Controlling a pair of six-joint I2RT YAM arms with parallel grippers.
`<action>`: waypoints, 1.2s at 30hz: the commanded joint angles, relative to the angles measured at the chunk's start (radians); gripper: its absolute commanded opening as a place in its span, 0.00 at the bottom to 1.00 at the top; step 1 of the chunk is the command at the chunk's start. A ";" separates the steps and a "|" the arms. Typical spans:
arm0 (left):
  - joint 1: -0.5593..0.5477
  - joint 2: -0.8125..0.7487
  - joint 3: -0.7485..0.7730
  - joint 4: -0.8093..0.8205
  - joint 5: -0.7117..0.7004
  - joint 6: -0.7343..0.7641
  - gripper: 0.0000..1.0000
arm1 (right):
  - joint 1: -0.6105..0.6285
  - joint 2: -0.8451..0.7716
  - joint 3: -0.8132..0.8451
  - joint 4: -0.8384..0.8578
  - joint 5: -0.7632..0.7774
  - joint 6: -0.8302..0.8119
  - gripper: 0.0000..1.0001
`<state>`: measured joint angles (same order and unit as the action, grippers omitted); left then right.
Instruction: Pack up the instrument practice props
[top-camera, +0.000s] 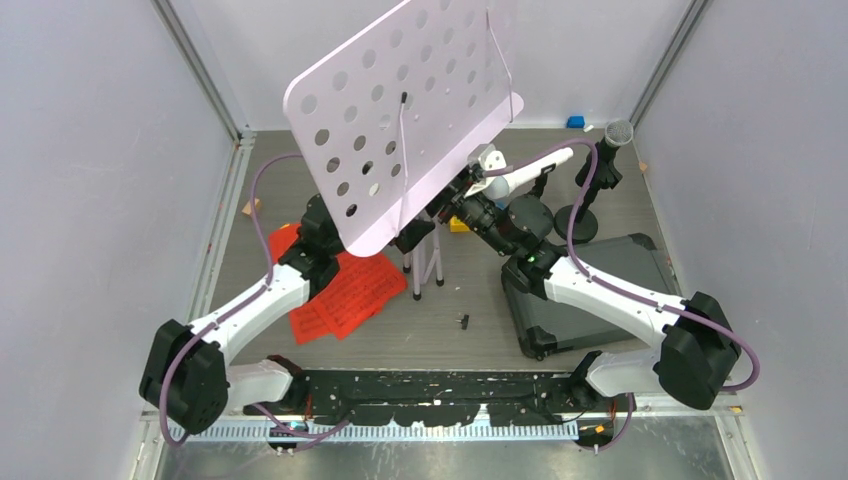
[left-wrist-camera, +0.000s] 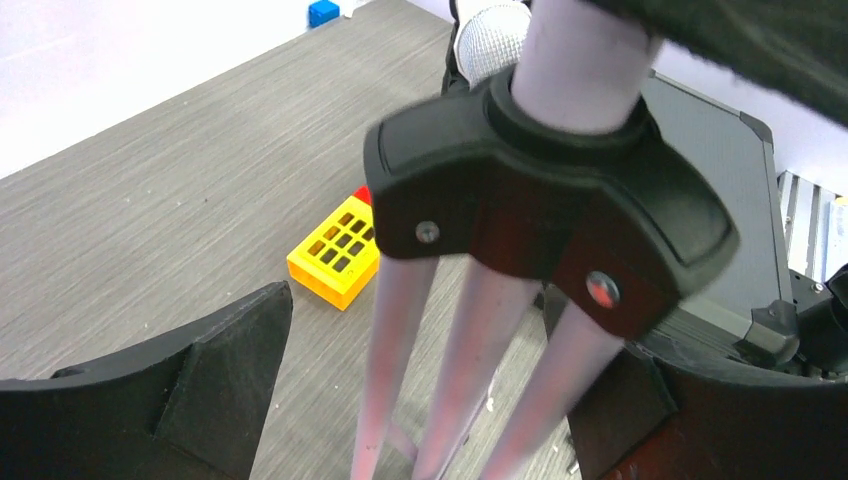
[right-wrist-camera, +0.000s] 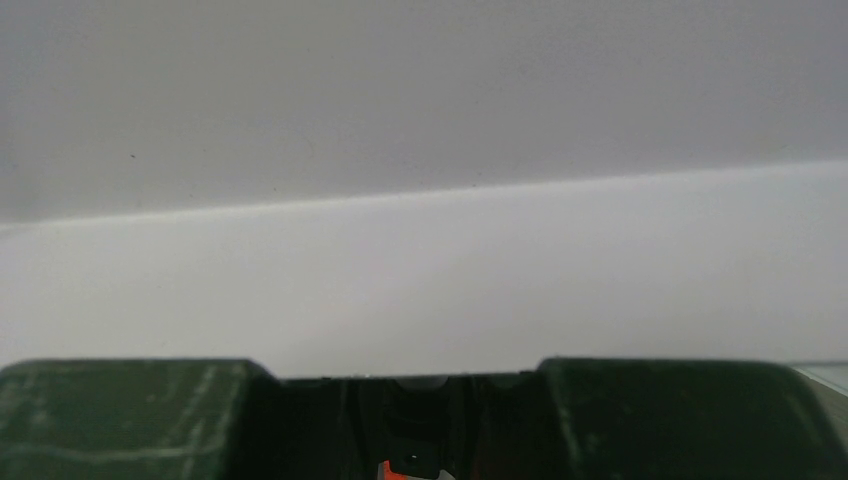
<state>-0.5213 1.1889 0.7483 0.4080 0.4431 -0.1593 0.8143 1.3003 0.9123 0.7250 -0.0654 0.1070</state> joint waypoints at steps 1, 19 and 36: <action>0.003 0.033 0.075 0.095 0.029 -0.010 1.00 | 0.018 -0.046 0.015 0.027 -0.022 0.041 0.00; -0.002 0.092 0.156 0.069 0.081 -0.061 0.05 | 0.042 0.000 0.195 -0.120 0.153 0.054 0.00; -0.002 -0.130 0.021 -0.099 -0.051 -0.247 0.00 | 0.043 0.136 0.448 -0.356 0.284 0.208 0.00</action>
<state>-0.5194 1.1408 0.7887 0.2317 0.4248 -0.3840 0.8646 1.4490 1.2556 0.2214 0.1452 0.2478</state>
